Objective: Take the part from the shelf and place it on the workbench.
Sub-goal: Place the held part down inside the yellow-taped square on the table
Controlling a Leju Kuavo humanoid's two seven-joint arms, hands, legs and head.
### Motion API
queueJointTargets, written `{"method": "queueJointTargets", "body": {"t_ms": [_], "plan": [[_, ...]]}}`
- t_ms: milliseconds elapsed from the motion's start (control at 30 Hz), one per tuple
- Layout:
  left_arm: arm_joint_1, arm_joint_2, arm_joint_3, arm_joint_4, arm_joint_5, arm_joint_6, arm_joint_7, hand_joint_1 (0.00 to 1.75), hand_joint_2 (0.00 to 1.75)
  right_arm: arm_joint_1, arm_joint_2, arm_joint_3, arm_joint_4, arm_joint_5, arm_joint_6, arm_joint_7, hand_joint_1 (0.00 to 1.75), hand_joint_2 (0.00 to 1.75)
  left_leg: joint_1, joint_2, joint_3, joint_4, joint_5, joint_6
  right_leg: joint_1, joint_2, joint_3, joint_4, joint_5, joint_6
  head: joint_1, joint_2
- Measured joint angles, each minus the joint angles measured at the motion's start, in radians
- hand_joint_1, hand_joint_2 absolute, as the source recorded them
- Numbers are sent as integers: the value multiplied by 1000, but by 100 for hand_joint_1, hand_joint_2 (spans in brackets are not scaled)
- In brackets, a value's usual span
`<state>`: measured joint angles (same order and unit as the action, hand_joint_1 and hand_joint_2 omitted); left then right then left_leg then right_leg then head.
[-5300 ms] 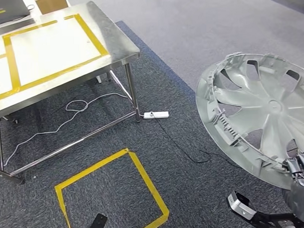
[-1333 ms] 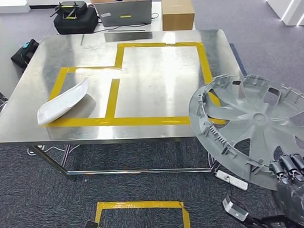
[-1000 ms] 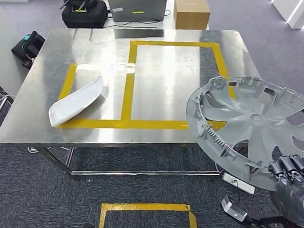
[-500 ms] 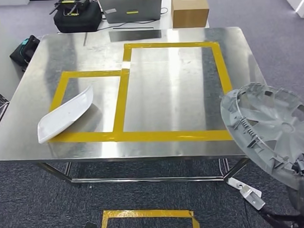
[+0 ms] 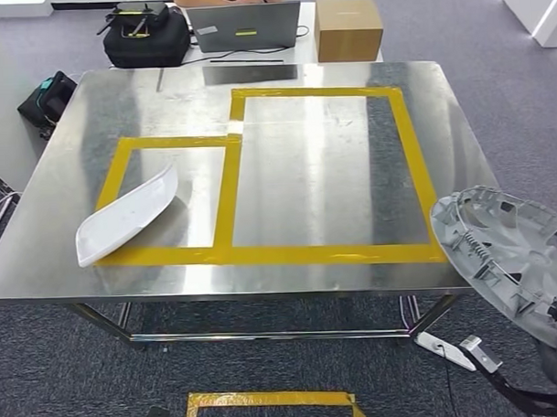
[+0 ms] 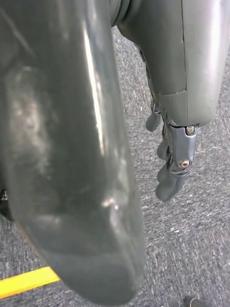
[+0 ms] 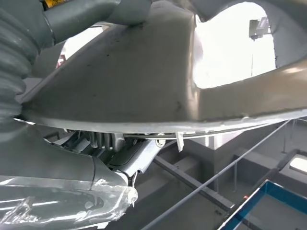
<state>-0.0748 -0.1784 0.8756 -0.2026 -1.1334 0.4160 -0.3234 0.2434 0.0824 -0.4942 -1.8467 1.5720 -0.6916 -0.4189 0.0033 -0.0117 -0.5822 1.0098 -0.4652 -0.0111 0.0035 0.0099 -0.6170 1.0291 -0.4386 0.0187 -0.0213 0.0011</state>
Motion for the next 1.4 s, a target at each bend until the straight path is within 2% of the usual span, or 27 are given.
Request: {"method": "queueJointTargets", "body": {"t_ms": [100,267,400,467,500,567,633,700,800,1000,1133,1400], "plan": [[-1,0,1,0,0,0,0,0,0,-3,-10,-1,18,0,0,0,175,175,0,0,0,0,0,3,0,0,2,-5,3,7,0,0],[-1,2,7,0,-1,2,0,0,0,-7,-22,-1,41,0,0,12,175,175,-1,0,1,0,1,5,-1,0,2,-5,4,11,0,0],[-2,3,9,0,-14,2,11,0,0,-19,-50,26,66,0,0,78,175,175,0,0,1,-1,2,6,-1,0,2,-5,4,11,0,0],[-3,4,9,0,-25,-2,19,0,0,-37,-98,75,96,0,3,171,175,175,1,0,1,-3,2,6,0,1,2,-5,5,12,-1,0],[-4,4,9,0,-32,-5,23,0,0,-57,-134,112,120,0,10,251,175,175,1,0,0,-3,3,5,0,1,2,-5,5,12,-1,0],[-11,4,8,0,-44,-12,31,0,0,-126,-233,235,189,0,40,475,175,175,0,1,0,-4,4,5,-1,2,2,-5,7,13,0,0],[-19,5,6,0,-54,-20,40,0,0,-224,-335,405,277,0,75,677,175,175,0,2,1,-4,7,5,-1,4,1,-5,9,13,0,0],[-25,5,3,0,-64,-25,46,0,0,-318,-399,554,373,0,100,742,175,175,0,3,1,-4,9,5,-1,5,-1,-5,12,14,0,0],[-30,5,-5,0,-77,-32,55,0,0,-441,-435,679,508,1,123,706,175,175,0,2,-2,-4,14,6,-1,3,-4,-5,15,15,-1,0],[-33,6,-17,0,-87,-40,66,0,0,-635,-447,799,713,1,140,646,175,175,1,1,-3,-7,17,5,0,2,-6,-5,16,13,-1,0],[-34,6,-19,0,-89,-42,71,0,0,-696,-447,841,781,1,143,637,175,175,1,0,-4,-12,19,2,0,1,-7,-8,18,13,-1,0],[-37,6,-21,0,-91,-43,75,0,0,-758,-438,931,830,1,172,625,175,175,1,0,-7,-14,17,2,-1,1,-10,-9,16,14,-1,0]]}}
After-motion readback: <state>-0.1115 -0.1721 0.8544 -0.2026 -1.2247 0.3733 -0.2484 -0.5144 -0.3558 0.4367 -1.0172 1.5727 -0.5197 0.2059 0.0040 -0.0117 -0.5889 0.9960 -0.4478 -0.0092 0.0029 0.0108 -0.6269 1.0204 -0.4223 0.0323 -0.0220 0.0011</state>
